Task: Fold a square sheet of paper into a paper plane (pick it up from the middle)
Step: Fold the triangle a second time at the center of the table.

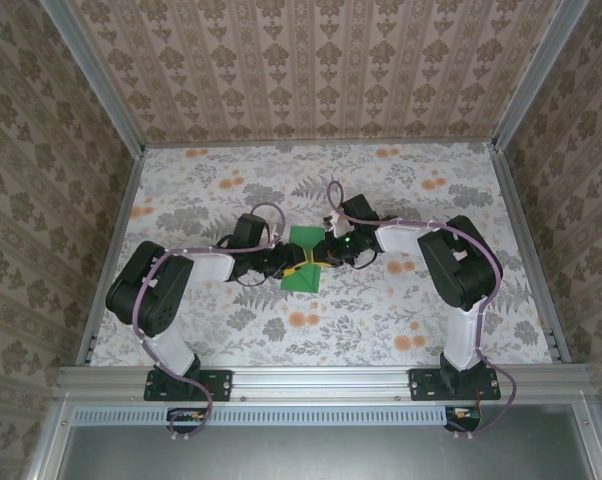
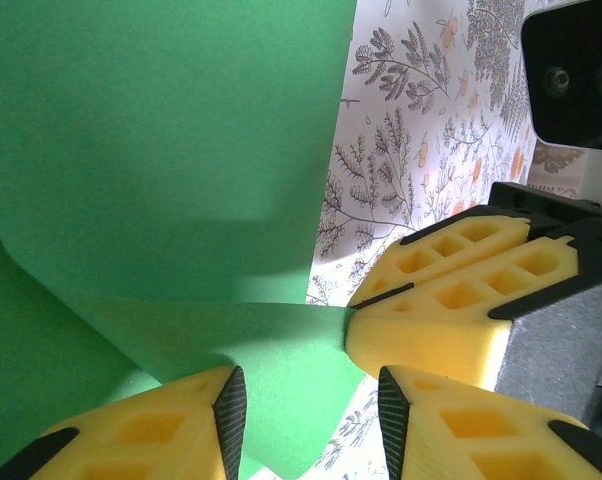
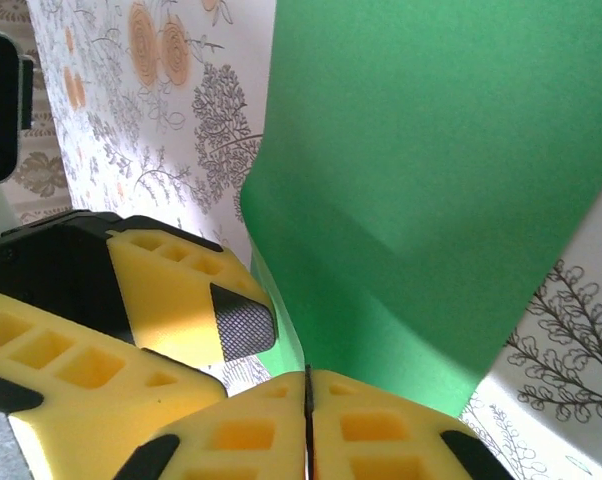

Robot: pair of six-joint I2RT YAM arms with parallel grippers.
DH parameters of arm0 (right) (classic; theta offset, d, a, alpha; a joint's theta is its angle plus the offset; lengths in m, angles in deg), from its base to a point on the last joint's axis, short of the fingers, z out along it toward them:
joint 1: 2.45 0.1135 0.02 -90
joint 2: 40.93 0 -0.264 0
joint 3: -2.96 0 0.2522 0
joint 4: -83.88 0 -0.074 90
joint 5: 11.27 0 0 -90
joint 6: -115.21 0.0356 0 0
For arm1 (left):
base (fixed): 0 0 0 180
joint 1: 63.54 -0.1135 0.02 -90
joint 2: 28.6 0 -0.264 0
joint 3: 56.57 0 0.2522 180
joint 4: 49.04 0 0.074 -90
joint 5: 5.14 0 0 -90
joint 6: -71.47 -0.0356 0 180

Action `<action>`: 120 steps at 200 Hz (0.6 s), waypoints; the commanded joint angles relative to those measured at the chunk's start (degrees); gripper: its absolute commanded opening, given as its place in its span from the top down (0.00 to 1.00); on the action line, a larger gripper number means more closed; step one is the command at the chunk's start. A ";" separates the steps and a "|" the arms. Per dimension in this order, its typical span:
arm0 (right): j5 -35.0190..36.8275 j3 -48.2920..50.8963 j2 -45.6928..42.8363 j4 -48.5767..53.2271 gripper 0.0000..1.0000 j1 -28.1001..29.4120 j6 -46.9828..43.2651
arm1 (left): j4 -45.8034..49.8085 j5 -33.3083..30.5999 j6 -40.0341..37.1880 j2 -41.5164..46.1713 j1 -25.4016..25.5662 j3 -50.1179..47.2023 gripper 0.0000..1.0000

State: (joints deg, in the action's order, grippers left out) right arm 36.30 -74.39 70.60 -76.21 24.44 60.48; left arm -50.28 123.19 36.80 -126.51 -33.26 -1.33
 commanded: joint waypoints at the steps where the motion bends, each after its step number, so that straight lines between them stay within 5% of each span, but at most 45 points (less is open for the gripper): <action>1: 1.81 -2.12 1.13 3.76 0.93 0.01 -2.61 | 0.67 0.33 -0.49 0.16 -0.24 1.80 0.58; 120: 6.23 -3.47 3.03 6.34 0.95 -0.78 -6.07 | 1.60 1.10 -0.97 -2.85 1.89 5.68 0.66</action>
State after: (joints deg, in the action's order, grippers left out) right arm 41.09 -76.51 72.61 -71.44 24.16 56.17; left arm -50.00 123.30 36.78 -127.84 -31.69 2.73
